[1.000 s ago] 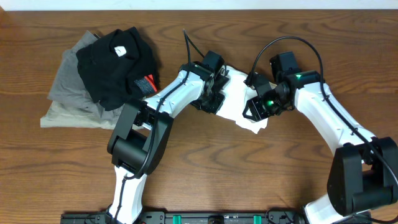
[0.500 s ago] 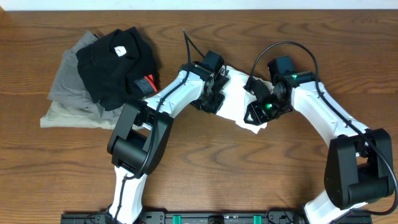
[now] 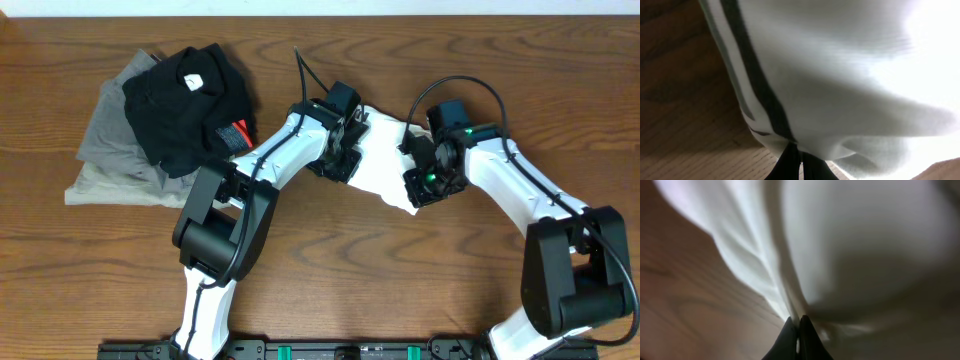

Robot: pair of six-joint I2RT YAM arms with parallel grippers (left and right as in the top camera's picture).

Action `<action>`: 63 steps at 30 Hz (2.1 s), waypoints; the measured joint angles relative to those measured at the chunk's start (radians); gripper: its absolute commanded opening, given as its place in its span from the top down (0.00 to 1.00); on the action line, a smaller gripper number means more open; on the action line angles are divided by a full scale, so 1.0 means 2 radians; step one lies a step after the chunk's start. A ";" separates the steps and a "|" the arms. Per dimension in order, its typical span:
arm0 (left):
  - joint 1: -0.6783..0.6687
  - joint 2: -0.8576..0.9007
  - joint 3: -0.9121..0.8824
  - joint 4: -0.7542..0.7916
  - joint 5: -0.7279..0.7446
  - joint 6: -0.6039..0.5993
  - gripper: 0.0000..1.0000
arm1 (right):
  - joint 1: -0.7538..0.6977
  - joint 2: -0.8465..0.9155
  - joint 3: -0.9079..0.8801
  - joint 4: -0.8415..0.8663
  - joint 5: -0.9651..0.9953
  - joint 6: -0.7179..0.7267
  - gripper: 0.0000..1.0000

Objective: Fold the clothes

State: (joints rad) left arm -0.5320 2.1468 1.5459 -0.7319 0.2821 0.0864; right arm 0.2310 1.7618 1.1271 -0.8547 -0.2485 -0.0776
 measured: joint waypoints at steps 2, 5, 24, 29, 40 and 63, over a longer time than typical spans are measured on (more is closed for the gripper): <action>0.000 0.000 0.000 0.000 0.000 0.000 0.94 | -0.015 -0.018 0.000 -0.007 0.018 0.011 0.99; 0.000 0.000 0.000 0.000 0.004 0.000 0.94 | -0.037 -0.046 0.000 -0.011 0.029 0.020 0.99; 0.030 -0.050 0.000 -0.071 -0.001 0.000 0.34 | -0.100 -0.060 -0.001 0.074 -0.016 0.078 0.61; 0.034 -0.121 0.001 -0.033 0.000 0.000 0.32 | -0.125 -0.060 -0.001 0.121 -0.054 0.113 0.87; 0.034 -0.119 0.003 0.015 0.000 0.000 0.44 | -0.109 0.018 -0.001 0.125 -0.038 0.157 0.99; 0.034 -0.029 0.003 0.088 0.085 0.010 0.43 | -0.136 -0.060 -0.002 0.161 -0.130 0.088 0.75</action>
State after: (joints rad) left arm -0.4637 2.0892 1.5524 -0.5564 0.4519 0.1062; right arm -0.0402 1.6409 1.1229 -0.5335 -0.5079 0.0982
